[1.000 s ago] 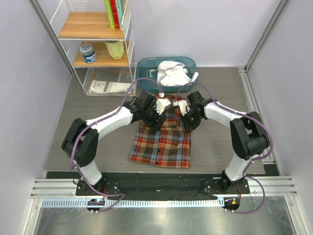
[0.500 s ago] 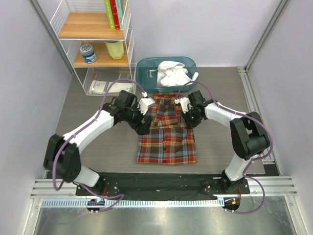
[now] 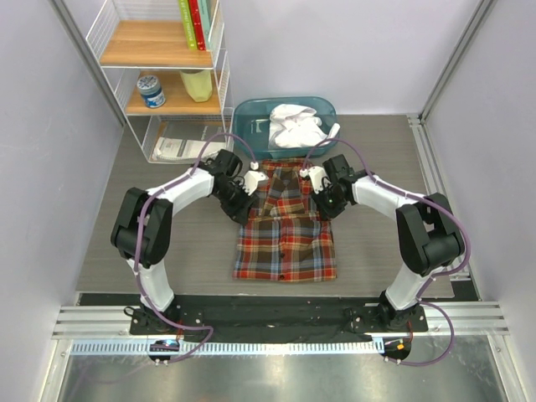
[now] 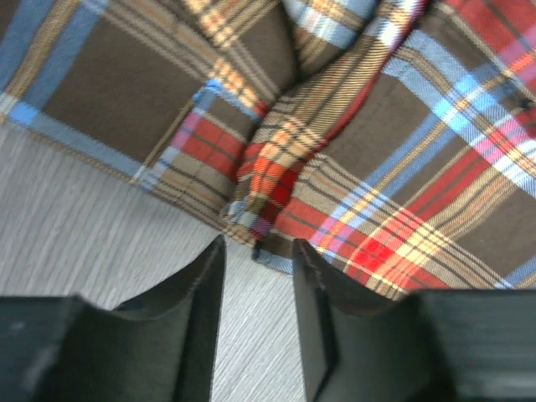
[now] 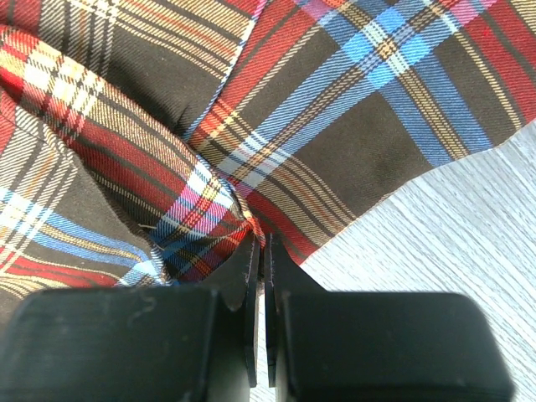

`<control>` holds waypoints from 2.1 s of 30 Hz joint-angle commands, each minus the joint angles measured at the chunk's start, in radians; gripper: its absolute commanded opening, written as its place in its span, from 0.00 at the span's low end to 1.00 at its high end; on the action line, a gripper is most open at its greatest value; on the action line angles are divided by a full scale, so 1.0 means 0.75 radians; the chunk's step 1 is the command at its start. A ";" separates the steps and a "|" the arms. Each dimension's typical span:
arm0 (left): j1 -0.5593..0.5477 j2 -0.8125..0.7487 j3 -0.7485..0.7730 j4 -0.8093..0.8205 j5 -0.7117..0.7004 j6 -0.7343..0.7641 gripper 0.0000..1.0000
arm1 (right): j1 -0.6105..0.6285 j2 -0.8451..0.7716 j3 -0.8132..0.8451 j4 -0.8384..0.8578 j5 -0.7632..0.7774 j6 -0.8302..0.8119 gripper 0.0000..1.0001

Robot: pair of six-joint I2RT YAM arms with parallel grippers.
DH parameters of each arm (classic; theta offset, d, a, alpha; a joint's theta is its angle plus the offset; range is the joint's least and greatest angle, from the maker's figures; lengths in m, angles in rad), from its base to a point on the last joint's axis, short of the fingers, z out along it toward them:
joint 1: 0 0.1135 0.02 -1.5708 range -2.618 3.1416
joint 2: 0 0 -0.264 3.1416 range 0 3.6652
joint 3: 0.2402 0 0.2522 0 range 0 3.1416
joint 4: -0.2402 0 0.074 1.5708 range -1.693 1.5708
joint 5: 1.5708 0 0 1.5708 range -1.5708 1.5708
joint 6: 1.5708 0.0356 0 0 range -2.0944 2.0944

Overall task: Fold and stack the long sleeve shirts
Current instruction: Fold the shirt

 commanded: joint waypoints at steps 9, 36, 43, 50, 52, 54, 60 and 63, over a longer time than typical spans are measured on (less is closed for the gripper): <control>0.011 0.060 0.109 -0.093 0.103 0.045 0.23 | -0.005 -0.066 0.053 -0.010 -0.041 0.013 0.01; 0.052 0.107 0.083 -0.114 0.199 0.022 0.40 | -0.015 -0.048 0.075 -0.024 -0.057 0.011 0.01; 0.058 0.025 0.120 -0.111 0.197 -0.016 0.00 | -0.023 -0.081 0.104 -0.049 -0.053 0.017 0.01; 0.089 0.019 0.150 -0.091 0.115 -0.010 0.00 | -0.052 -0.062 0.118 -0.049 -0.041 -0.026 0.01; 0.095 0.029 0.136 -0.042 0.099 -0.016 0.00 | -0.054 -0.020 0.114 -0.029 -0.041 -0.030 0.01; 0.097 0.062 0.140 -0.032 0.087 -0.014 0.00 | -0.058 0.025 0.110 -0.008 -0.039 -0.034 0.01; 0.099 0.150 0.167 -0.001 0.074 -0.041 0.00 | -0.058 0.081 0.124 0.025 -0.043 -0.007 0.09; 0.099 0.174 0.169 0.015 0.070 -0.076 0.04 | -0.062 0.040 0.155 -0.016 -0.041 0.003 0.26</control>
